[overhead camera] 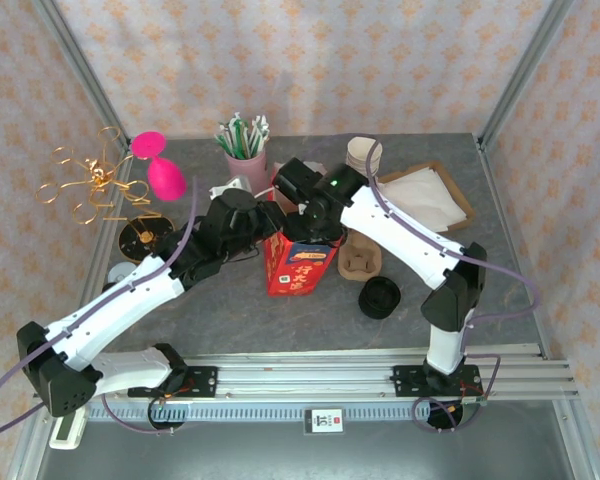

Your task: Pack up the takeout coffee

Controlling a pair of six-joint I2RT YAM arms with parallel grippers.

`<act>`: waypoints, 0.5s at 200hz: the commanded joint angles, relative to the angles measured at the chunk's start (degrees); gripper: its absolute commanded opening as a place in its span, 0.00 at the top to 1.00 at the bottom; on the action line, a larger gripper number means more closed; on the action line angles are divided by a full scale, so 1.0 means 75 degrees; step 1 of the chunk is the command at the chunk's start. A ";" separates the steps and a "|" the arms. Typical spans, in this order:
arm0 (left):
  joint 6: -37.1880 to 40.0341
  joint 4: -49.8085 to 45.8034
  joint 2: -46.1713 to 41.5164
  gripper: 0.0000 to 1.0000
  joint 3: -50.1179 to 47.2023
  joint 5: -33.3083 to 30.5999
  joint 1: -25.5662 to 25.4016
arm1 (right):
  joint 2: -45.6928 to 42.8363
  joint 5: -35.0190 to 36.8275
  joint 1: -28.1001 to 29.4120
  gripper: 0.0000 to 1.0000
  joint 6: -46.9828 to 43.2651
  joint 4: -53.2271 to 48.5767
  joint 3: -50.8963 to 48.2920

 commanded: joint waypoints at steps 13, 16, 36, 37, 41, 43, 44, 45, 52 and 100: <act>0.0120 0.0102 -0.0245 0.76 -0.0171 -0.0008 0.0046 | 0.0205 0.0119 0.0051 0.43 -0.0129 -0.0065 0.0226; 0.0120 0.0111 -0.0253 0.76 -0.0174 0.0001 0.0046 | 0.0212 0.0119 0.0056 0.43 -0.0131 -0.0064 0.0237; 0.0117 0.0160 -0.0322 0.77 -0.0274 0.0015 0.0113 | 0.0281 0.0068 0.0057 0.43 -0.0145 -0.0063 0.0259; 0.0112 0.0172 -0.0318 0.77 -0.0282 0.0021 0.0121 | 0.0284 0.0072 0.0057 0.43 -0.0147 -0.0064 0.0255; 0.0113 0.0189 -0.0331 0.78 -0.0306 0.0035 0.0134 | 0.0290 0.0059 0.0055 0.43 -0.0139 -0.0066 0.0258; 0.0117 0.0200 -0.0328 0.78 -0.0317 0.0038 0.0138 | 0.0287 0.0045 0.0054 0.43 -0.0147 -0.0066 0.0261; 0.0118 0.0204 -0.0327 0.78 -0.0321 0.0044 0.0145 | 0.0287 0.0037 0.0055 0.43 -0.0143 -0.0066 0.0261; 0.0118 0.0206 -0.0327 0.78 -0.0317 0.0047 0.0154 | 0.0299 0.0027 0.0056 0.43 -0.0146 -0.0066 0.0261; 0.0122 0.0197 -0.0315 0.79 -0.0341 0.0105 0.0202 | 0.0329 -0.0038 0.0057 0.43 -0.0149 -0.0066 0.0273; 0.0187 0.0149 -0.0363 0.91 -0.0475 0.0184 0.0327 | 0.0556 -0.0172 0.0079 0.44 -0.0160 -0.0051 0.0429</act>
